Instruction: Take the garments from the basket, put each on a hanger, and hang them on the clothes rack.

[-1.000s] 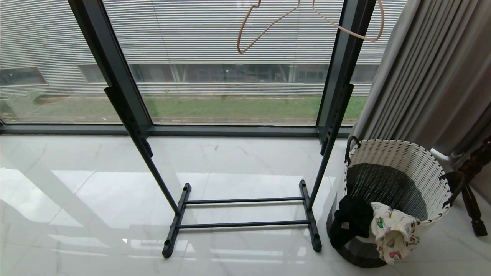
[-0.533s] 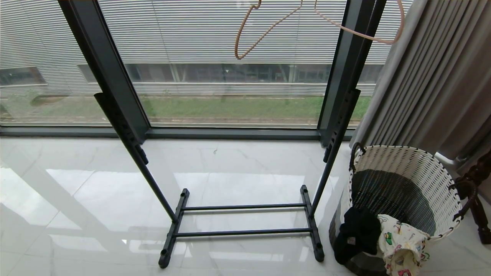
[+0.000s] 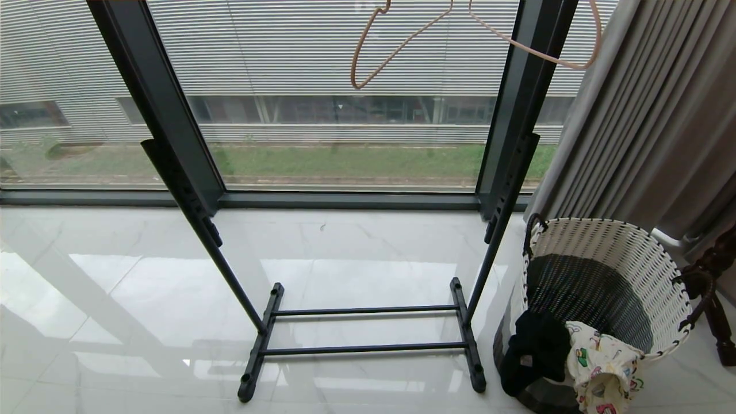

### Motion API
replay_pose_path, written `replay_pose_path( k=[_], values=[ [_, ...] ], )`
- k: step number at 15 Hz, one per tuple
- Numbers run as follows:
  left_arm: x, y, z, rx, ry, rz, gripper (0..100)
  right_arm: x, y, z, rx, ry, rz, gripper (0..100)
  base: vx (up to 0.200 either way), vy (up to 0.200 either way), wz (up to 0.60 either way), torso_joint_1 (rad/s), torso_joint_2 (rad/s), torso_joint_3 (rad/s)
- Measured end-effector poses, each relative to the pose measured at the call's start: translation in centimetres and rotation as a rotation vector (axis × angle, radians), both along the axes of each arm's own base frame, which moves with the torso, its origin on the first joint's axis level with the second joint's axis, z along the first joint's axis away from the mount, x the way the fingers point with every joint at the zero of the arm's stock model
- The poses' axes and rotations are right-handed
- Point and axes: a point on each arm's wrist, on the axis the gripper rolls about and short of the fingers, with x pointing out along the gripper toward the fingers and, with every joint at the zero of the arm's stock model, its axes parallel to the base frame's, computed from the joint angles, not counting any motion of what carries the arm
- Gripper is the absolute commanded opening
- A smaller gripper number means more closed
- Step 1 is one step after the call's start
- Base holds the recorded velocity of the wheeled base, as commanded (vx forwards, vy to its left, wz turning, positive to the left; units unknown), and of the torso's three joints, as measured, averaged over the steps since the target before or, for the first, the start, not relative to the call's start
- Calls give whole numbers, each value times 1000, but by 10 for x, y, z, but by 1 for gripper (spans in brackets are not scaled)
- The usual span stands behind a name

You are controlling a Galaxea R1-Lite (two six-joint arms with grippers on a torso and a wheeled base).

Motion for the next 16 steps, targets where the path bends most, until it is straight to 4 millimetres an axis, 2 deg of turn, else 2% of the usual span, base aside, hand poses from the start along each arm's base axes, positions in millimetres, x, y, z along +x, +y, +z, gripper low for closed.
replay_pose_path(
  k=[2, 4, 6, 8, 9, 12, 14, 16],
  values=[
    [0, 0, 0, 0, 0, 0, 100, 6, 0, 25, -90, 59, 40, 100, 0, 0, 0, 0, 0, 0],
    [0, 0, 0, 1, 0, 1, 100, 22, 0, 45, -198, 170, 94, 100, 0, 0, 0, 0, 0, 0],
    [0, 0, 0, 0, 0, 1, 100, 51, 4, 64, -341, 320, 160, 100, 0, 0, 0, 0, 0, 0],
    [0, 0, 0, 0, 0, 0, 100, 87, 9, 76, -488, 459, 249, 100, 200, 0, 0, 2, 2, 5],
    [0, 0, 0, -1, 0, 0, 100, 106, 13, 77, -564, 521, 309, 100, 200, 0, 0, -7, 2, 2],
    [0, 0, 0, -2, 1, 1, 100, 156, 24, 73, -747, 641, 483, 100, 0, 0, 0, 0, 0, 0],
    [0, 0, 0, -2, 0, 1, 100, 173, 31, 65, -776, 716, 538, 100, 0, 0, 0, 0, 0, 0],
    [0, 0, 0, -2, 0, 0, 100, 177, 35, 55, -796, 807, 566, 100, 0, 0, 0, 0, 0, 0]
  ],
)
